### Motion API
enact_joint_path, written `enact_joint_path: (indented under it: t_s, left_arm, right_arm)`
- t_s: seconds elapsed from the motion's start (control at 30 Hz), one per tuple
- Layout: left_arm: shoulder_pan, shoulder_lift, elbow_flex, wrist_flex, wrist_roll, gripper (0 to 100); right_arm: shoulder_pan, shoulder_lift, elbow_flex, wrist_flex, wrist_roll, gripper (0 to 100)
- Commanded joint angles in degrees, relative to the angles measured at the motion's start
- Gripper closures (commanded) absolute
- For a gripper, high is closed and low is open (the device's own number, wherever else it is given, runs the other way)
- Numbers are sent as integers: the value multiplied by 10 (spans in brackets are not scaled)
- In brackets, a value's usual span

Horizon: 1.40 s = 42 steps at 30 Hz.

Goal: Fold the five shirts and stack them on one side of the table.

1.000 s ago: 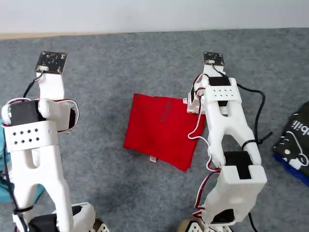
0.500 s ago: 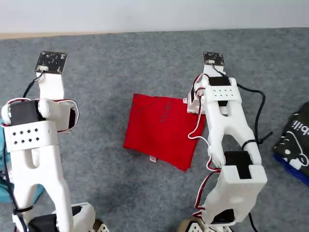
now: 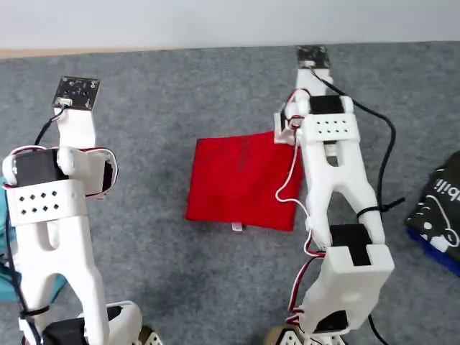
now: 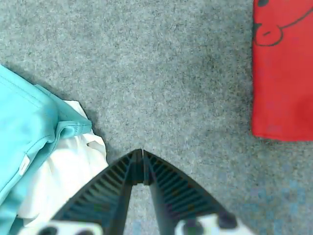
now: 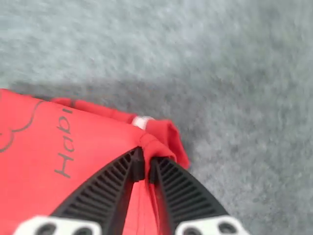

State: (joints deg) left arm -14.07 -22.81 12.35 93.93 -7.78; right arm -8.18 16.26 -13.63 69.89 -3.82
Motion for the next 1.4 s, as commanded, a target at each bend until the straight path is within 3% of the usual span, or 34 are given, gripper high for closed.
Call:
enact_joint_path:
  t_s: [0.0, 0.83, 0.97, 1.2, 1.37]
  left_arm:
    - [0, -17, -3, -9, -4, 994]
    - [0, -17, -3, -8, -4, 994]
    - [0, -17, -2, -8, -4, 994]
    - [0, -17, -2, -9, -4, 994]
    - [0, -17, -2, -8, -4, 994]
  right_arm:
    - [-7, 5, -32, -21, 10, 988]
    - [34, 175, -181, -22, 67, 988]
    - [35, 189, -218, 15, 68, 972]
    - [32, 189, -316, 134, 63, 762]
    - [12, 189, -421, 233, 66, 798]
